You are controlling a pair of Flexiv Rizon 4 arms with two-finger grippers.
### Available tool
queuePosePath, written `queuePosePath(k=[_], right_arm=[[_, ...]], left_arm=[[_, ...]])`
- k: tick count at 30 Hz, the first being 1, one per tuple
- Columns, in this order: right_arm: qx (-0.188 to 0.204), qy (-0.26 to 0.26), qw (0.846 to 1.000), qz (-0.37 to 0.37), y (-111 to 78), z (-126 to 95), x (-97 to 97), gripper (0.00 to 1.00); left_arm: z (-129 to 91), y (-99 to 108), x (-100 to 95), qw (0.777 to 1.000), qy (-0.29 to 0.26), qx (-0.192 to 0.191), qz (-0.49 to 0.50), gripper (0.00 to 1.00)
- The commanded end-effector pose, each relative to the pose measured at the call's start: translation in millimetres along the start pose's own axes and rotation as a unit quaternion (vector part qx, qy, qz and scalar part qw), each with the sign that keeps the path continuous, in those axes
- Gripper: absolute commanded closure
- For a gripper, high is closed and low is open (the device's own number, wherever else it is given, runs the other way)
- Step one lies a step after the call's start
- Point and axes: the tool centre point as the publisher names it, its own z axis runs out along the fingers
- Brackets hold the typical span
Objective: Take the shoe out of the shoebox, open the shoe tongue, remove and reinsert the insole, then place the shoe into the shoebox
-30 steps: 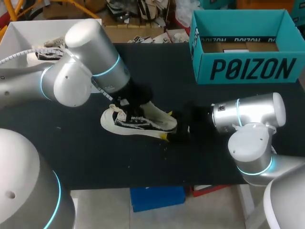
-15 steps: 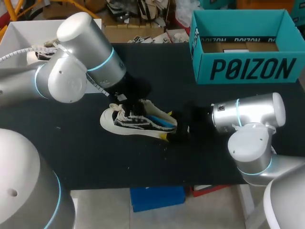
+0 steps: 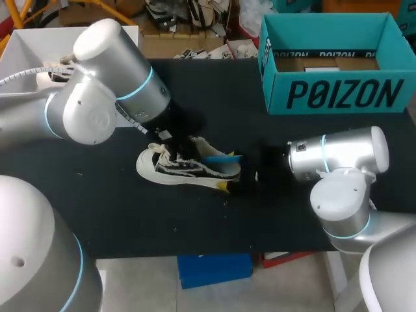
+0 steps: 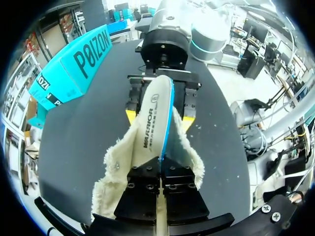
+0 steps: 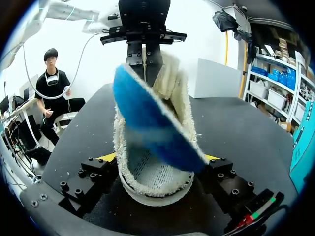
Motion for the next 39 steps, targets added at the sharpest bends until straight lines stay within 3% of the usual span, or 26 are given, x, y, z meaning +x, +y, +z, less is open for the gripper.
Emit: queuePosePath(k=[1, 3, 4, 9, 13, 39], right_arm=[[0.001, 0.000, 1.000, 0.001, -1.3, 3.0, 1.0, 1.00], [0.001, 0.000, 1.000, 0.001, -1.3, 3.0, 1.0, 1.00], [0.001, 0.000, 1.000, 0.001, -1.3, 3.0, 1.0, 1.00], [0.001, 0.000, 1.000, 0.001, -1.3, 3.0, 1.0, 1.00], [0.001, 0.000, 1.000, 0.001, -1.3, 3.0, 1.0, 1.00], [0.001, 0.000, 1.000, 0.001, -1.3, 3.0, 1.0, 1.00]], left_arm=[[24.6, -9.9, -7.8, 1.000, 0.001, -0.006, 0.004, 0.90], [26.2, -12.0, -9.2, 1.000, -0.007, -0.002, 0.011, 0.80], [26.1, -13.1, -9.6, 1.000, -0.011, 0.000, 0.018, 0.66], [19.2, -16.5, -8.3, 0.998, -0.051, 0.002, 0.040, 0.58], [15.5, -17.3, -7.9, 0.995, -0.085, -0.005, 0.058, 0.59], [35.3, -61.8, -11.4, 0.986, -0.096, 0.017, 0.133, 0.65]])
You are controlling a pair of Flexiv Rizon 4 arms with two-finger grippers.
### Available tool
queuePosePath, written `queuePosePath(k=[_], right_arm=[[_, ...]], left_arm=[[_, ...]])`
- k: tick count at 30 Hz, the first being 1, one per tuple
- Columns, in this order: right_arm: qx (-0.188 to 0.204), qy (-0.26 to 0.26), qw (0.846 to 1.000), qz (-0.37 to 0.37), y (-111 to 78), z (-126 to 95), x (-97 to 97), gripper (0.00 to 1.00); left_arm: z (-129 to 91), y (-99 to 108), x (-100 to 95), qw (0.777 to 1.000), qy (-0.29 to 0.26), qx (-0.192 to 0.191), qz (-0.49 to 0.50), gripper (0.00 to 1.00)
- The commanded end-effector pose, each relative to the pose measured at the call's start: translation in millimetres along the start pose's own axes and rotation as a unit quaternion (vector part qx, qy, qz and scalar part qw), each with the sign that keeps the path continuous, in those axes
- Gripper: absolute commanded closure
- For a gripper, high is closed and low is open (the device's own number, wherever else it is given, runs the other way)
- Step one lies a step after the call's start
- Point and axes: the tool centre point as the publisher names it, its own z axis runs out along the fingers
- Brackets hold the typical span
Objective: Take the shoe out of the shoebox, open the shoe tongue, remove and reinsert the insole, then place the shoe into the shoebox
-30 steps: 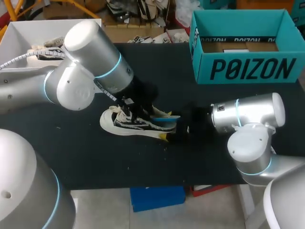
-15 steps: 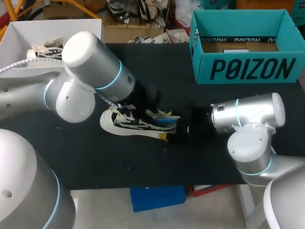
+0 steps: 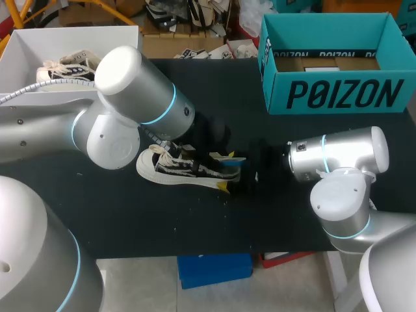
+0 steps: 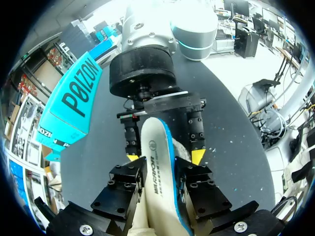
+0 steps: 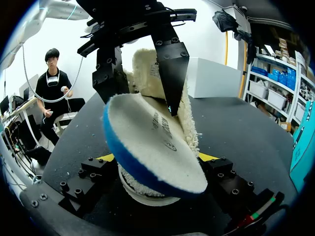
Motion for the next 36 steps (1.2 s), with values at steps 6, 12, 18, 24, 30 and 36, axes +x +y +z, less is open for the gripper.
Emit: queuePosePath(k=[6, 12, 18, 24, 30, 36], right_arm=[[0.001, 0.000, 1.000, 0.001, -1.2, 3.1, 1.0, 1.00], [0.001, 0.000, 1.000, 0.001, -1.2, 3.1, 1.0, 1.00], [0.001, 0.000, 1.000, 0.001, -1.2, 3.1, 1.0, 1.00], [0.001, 0.000, 1.000, 0.001, -1.2, 3.1, 1.0, 1.00], [0.001, 0.000, 1.000, 0.001, -1.2, 3.1, 1.0, 1.00], [0.001, 0.000, 1.000, 0.001, -1.2, 3.1, 1.0, 1.00]], left_arm=[[11.1, -4.9, -3.4, 1.000, -0.005, -0.003, 0.005, 0.67], [13.2, -4.7, -2.5, 1.000, -0.001, -0.003, 0.012, 1.00], [-6.5, -0.1, 5.8, 1.000, 0.005, 0.001, 0.013, 1.00], [-48.8, -0.7, 17.6, 0.999, 0.030, 0.043, 0.008, 1.00], [-85.8, -14.2, 13.7, 0.993, 0.055, 0.099, -0.040, 1.00], [-124.7, -42.6, -1.0, 0.982, 0.057, 0.147, -0.103, 1.00]])
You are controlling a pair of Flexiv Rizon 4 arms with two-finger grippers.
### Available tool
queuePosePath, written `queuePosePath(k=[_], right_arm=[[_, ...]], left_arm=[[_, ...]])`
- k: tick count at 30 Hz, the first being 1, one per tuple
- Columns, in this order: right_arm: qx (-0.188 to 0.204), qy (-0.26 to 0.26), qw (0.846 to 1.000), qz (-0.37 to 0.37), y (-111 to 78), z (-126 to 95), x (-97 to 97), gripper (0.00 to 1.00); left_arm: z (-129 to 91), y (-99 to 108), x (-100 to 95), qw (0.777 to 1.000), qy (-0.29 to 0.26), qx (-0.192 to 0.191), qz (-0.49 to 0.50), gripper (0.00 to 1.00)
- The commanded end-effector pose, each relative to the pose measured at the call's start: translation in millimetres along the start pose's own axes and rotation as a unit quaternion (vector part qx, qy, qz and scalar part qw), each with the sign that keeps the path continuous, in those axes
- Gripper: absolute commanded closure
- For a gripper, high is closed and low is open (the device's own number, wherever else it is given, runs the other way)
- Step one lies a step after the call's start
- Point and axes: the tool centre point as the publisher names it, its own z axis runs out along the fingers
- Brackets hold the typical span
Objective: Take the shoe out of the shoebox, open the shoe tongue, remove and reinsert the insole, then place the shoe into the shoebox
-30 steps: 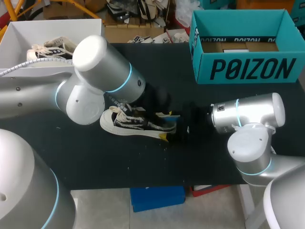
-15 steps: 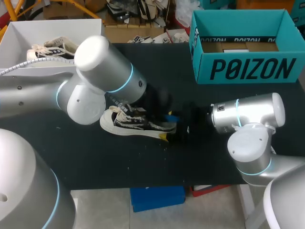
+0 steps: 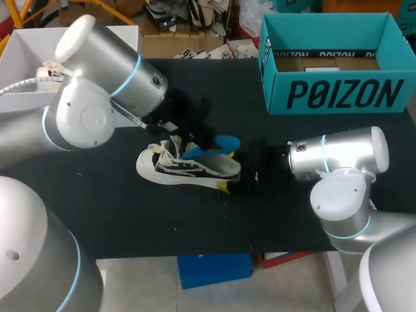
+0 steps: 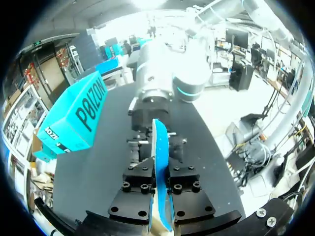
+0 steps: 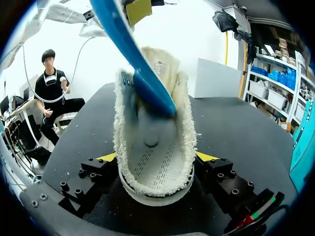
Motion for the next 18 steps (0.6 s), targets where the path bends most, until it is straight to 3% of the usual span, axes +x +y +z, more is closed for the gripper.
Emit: queuePosePath(k=[1, 11, 16, 18], right_arm=[[0.001, 0.000, 1.000, 0.001, -1.3, 3.0, 1.0, 1.00], [0.001, 0.000, 1.000, 0.001, -1.3, 3.0, 1.0, 1.00], [0.001, 0.000, 1.000, 0.001, -1.3, 3.0, 1.0, 1.00], [0.001, 0.000, 1.000, 0.001, -1.3, 3.0, 1.0, 1.00]], left_arm=[[-43.9, -24.1, 4.8, 0.999, -0.008, 0.020, -0.027, 1.00], [-94.5, -83.4, 3.3, 0.987, 0.029, 0.134, -0.086, 1.00], [-120.1, -102.9, -0.9, 0.969, 0.099, 0.203, -0.104, 1.00], [-120.1, -102.9, -0.9, 0.969, 0.099, 0.203, -0.104, 1.00]])
